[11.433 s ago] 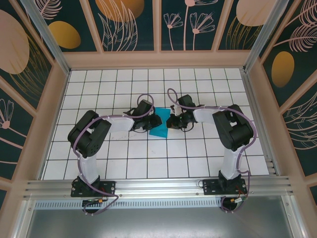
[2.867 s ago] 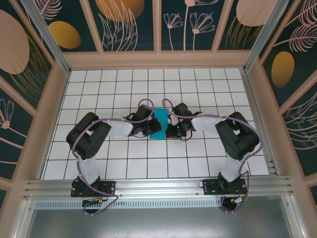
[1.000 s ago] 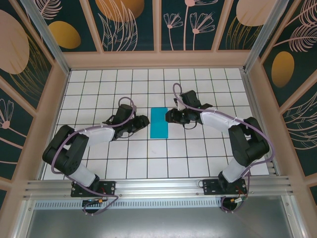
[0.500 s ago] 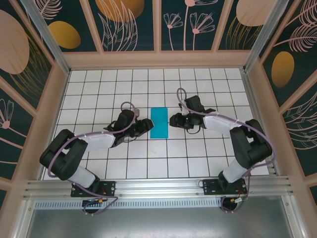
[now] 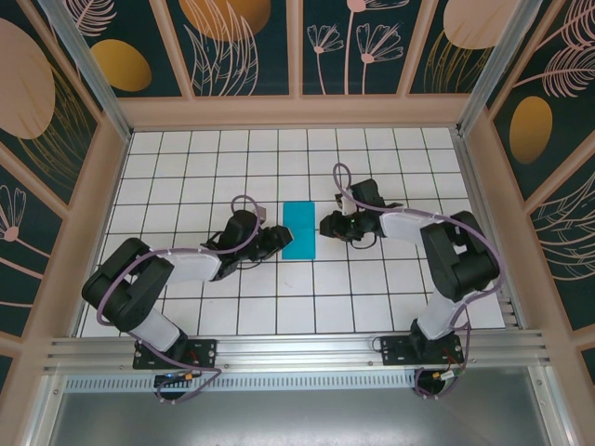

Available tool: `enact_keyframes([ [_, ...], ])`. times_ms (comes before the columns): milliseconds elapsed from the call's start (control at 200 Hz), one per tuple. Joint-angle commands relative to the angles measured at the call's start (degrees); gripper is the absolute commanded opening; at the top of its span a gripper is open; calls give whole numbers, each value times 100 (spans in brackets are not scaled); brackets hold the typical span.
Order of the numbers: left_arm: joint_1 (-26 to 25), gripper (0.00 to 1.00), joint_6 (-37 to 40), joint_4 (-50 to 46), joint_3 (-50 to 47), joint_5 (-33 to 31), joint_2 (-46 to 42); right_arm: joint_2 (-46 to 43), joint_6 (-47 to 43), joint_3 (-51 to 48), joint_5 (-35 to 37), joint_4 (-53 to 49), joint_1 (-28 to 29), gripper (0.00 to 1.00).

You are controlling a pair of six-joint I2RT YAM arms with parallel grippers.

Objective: Fold a paper plane with a square sheet of paper (pick it up from the middle)
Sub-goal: Turn over the paper at the center of the table.

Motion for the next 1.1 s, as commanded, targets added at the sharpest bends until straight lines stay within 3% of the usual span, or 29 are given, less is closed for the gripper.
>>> enact_keyframes([
  [0, -29, 40, -178, 457, -74, 84, 179, 341, -180, 272, -359, 339, -47, 32],
  [240, -36, 40, -273, 711, 1, 262, 488, 713, -239, 368, -830, 585, -86, 32],
  [821, -36, 40, -270, 691, 223, 356, 698, 1047, -300, 530, -1209, 729, -113, 30],
  [1096, -40, 40, -214, 621, 395, 404, 961, 1102, -152, 435, -1354, 1013, -126, 13],
])
